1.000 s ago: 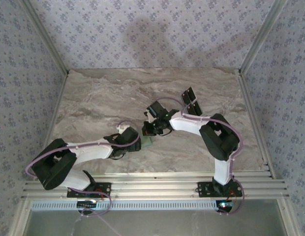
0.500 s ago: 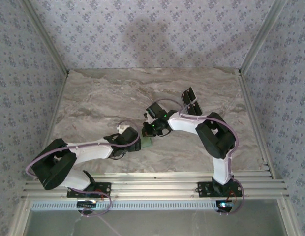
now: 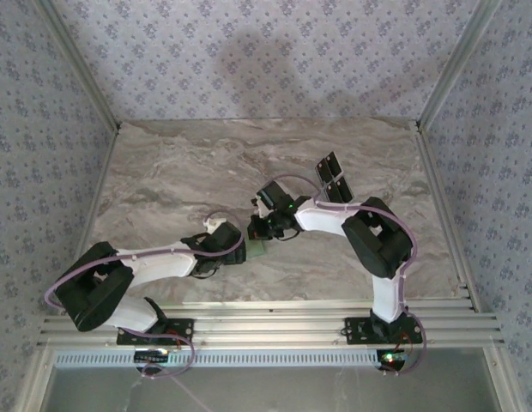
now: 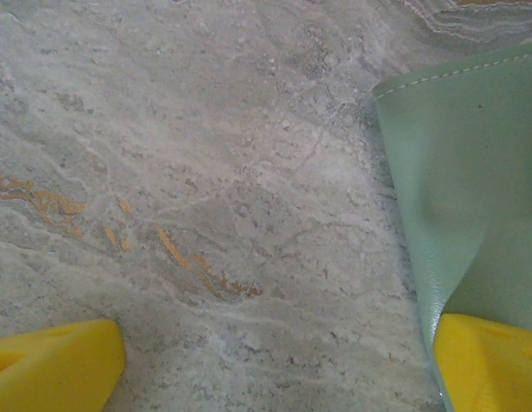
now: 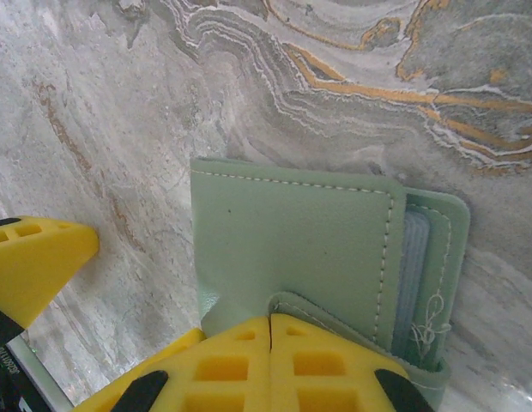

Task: Put the credit cards into the card holder

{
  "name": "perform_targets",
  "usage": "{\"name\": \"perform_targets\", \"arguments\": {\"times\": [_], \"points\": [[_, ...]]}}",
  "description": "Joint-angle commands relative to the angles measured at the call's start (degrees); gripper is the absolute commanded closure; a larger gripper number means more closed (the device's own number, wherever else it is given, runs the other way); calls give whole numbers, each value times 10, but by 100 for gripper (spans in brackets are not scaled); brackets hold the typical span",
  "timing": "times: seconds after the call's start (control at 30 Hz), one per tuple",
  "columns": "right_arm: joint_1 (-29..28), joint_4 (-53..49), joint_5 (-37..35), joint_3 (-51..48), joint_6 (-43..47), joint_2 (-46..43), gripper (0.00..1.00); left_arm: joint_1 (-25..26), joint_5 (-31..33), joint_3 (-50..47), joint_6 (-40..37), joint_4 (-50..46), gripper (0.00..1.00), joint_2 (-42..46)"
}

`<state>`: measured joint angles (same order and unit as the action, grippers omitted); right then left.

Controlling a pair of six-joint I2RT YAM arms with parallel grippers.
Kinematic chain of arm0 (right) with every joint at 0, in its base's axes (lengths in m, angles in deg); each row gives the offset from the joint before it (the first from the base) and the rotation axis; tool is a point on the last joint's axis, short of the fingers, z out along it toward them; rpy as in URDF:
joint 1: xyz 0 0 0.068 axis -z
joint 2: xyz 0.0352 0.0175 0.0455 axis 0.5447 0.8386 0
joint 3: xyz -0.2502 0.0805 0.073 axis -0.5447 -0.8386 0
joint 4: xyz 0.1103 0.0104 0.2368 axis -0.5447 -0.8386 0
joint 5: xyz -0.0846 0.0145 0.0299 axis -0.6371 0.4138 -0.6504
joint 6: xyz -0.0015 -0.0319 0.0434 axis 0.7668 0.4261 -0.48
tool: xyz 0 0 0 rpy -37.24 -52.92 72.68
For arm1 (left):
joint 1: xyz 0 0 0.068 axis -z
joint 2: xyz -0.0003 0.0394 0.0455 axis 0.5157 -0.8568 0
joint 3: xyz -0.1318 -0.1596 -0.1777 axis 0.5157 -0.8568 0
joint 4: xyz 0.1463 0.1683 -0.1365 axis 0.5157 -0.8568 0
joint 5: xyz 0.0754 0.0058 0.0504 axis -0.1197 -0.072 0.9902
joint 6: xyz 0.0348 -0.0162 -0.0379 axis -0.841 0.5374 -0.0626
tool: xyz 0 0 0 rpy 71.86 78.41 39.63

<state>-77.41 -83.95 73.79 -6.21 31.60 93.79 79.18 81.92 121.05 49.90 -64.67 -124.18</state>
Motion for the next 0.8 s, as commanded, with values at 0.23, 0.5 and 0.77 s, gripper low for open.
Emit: {"name": "perform_targets", "arguments": {"times": [0.23, 0.5, 0.77], "points": [[-5, -74, -27, -57, -30, 8, 100, -3, -65, -14, 1, 29, 5, -46], [-5, -97, -42, -81, -30, 7, 100, -3, -63, -12, -2, 27, 5, -42], [-18, -111, -37, -47, -20, 52, 100, -5, -64, -10, -4, 28, 5, -49]]}}
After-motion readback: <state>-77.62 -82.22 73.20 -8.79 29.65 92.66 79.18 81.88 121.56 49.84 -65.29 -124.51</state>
